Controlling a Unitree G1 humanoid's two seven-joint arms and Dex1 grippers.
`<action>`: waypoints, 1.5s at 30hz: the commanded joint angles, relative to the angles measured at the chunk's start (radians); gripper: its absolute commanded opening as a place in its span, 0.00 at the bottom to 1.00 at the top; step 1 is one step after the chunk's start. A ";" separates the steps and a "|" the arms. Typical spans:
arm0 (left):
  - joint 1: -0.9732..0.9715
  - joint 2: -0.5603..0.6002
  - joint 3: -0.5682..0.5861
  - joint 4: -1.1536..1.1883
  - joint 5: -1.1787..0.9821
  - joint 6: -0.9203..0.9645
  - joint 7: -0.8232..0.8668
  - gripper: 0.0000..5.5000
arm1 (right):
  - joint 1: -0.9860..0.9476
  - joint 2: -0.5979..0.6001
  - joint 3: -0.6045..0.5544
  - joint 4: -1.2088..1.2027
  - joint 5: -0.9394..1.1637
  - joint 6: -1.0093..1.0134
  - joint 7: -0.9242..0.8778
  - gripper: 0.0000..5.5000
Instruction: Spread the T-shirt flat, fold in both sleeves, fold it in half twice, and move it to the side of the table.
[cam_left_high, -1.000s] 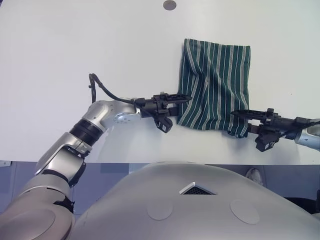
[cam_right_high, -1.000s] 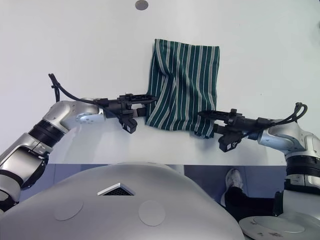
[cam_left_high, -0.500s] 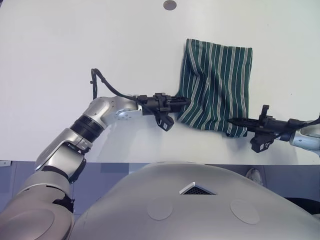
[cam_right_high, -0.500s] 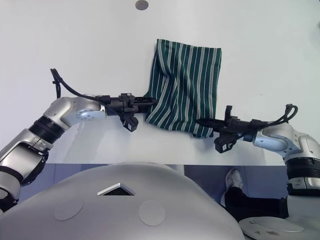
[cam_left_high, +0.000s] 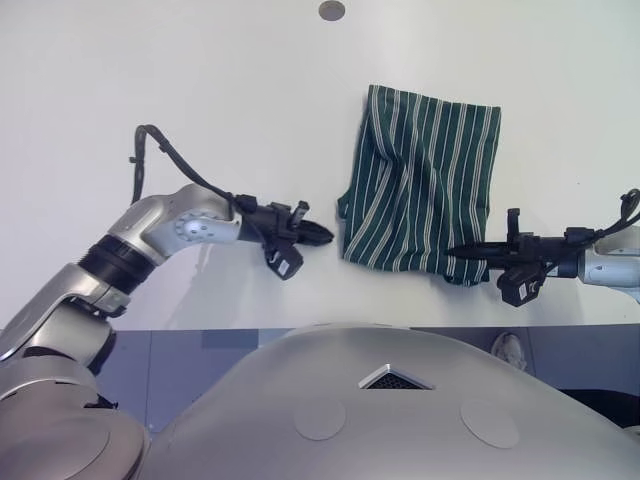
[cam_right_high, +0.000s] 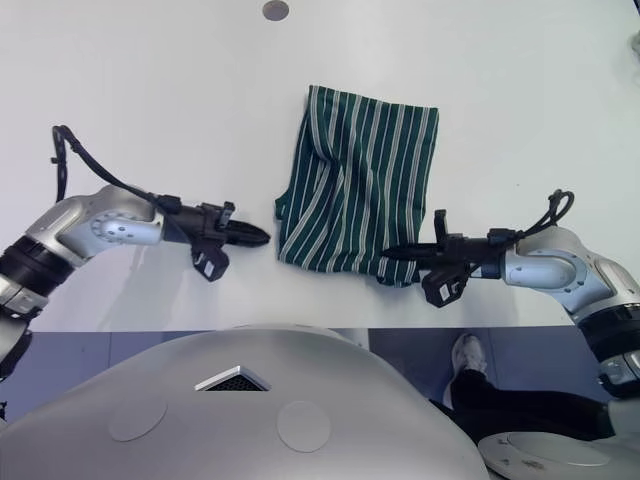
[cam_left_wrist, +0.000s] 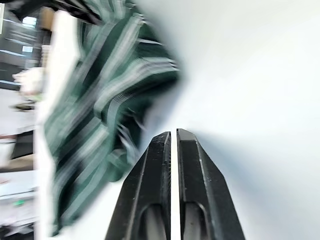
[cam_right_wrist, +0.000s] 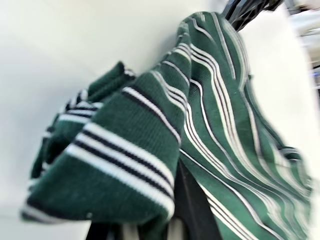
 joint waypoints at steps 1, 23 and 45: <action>0.115 0.002 -0.116 0.125 0.086 0.020 -0.123 0.00 | 0.066 -0.097 0.029 -0.228 0.187 0.234 0.130 0.02; 0.080 -0.054 0.183 0.060 0.347 -0.203 0.230 0.48 | 0.179 0.006 -0.152 -0.411 0.186 0.481 0.165 0.02; 0.070 -0.192 -0.012 0.350 0.680 -0.203 0.532 0.20 | 0.136 0.098 -0.178 -0.356 0.163 0.484 0.248 0.02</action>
